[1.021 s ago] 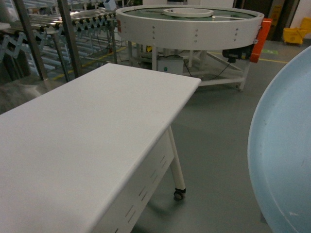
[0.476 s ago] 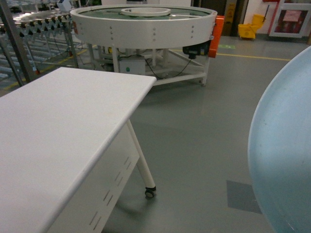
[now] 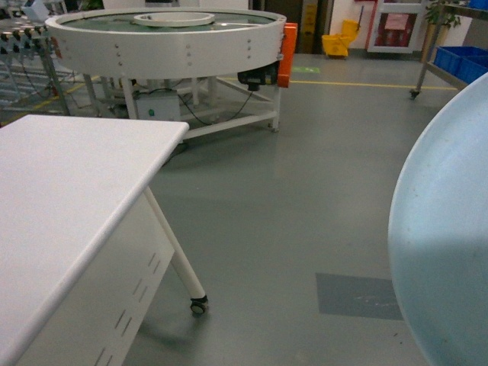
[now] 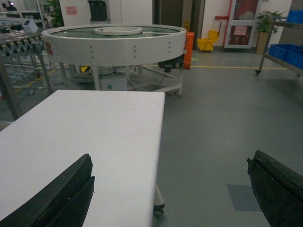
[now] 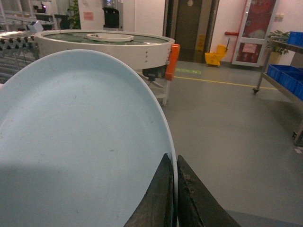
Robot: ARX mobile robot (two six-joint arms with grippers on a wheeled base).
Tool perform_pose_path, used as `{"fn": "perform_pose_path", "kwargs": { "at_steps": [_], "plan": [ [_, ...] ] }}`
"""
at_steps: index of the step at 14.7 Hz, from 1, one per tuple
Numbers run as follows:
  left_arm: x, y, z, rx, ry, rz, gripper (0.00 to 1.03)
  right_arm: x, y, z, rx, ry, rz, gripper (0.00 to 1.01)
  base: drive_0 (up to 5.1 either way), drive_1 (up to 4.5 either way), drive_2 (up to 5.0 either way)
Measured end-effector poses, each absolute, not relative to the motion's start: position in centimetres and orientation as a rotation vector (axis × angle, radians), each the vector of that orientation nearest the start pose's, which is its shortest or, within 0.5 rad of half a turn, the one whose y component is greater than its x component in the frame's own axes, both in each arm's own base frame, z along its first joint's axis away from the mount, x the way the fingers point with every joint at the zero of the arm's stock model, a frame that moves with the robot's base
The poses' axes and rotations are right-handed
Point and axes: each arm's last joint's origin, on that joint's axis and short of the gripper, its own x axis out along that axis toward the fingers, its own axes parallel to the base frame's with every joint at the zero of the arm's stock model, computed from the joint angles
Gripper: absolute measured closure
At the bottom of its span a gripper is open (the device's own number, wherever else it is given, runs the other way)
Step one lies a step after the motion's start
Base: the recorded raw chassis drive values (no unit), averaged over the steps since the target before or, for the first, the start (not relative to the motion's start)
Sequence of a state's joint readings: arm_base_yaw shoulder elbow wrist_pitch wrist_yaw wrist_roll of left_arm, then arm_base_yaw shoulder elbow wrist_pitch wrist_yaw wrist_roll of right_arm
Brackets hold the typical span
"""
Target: Place blue tray on left shelf second layer neatly
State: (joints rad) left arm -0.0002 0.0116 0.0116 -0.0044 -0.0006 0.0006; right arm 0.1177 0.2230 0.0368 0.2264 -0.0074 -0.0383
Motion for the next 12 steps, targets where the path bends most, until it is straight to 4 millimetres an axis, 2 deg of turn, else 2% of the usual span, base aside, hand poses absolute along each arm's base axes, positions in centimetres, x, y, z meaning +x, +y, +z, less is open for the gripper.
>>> {"fn": "perform_pose_path", "kwargs": {
  "at_steps": [7, 12],
  "plan": [
    [9.77, 0.0, 16.61, 0.001, 0.004, 0.0, 0.05, 11.02, 1.32, 17.94, -0.036, -0.043, 0.124, 0.99, -1.6, -1.58, -1.6],
    [9.77, -0.01, 16.61, 0.0, 0.004, -0.001, 0.05, 11.01, 1.32, 17.94, -0.036, -0.043, 0.124, 0.99, -0.1, 3.63, -3.7]
  ]
}}
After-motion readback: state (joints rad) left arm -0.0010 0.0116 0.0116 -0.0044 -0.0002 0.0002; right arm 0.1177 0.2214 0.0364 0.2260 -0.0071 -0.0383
